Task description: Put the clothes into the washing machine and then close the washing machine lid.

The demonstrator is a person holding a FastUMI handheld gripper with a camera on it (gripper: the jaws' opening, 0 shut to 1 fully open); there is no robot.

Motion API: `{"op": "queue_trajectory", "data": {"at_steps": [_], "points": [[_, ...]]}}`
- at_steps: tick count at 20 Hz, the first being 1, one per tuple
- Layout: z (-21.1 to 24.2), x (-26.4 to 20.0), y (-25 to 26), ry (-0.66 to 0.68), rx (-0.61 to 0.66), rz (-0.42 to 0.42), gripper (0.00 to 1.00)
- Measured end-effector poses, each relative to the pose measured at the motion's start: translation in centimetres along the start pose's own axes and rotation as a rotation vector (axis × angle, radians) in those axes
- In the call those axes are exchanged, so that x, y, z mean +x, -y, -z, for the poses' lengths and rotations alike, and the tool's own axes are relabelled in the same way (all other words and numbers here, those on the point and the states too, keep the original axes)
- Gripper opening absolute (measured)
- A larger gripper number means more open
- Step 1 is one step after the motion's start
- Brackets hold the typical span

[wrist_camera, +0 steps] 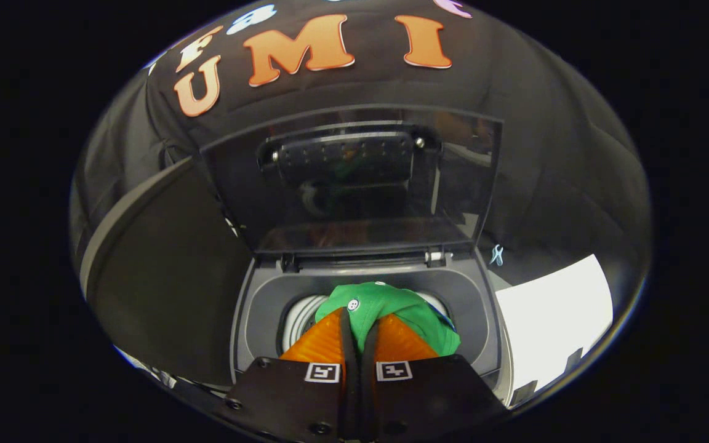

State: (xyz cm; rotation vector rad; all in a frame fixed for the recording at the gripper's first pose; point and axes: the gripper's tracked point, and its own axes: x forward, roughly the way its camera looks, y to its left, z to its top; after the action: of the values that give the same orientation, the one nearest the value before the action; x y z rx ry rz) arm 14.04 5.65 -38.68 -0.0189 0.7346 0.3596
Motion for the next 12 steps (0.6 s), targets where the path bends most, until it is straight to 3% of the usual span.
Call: {"op": "queue_trajectory", "data": {"at_steps": [12], "points": [[6.4,6.5,0.1,-0.172,-0.066,0.026,0.08]]}}
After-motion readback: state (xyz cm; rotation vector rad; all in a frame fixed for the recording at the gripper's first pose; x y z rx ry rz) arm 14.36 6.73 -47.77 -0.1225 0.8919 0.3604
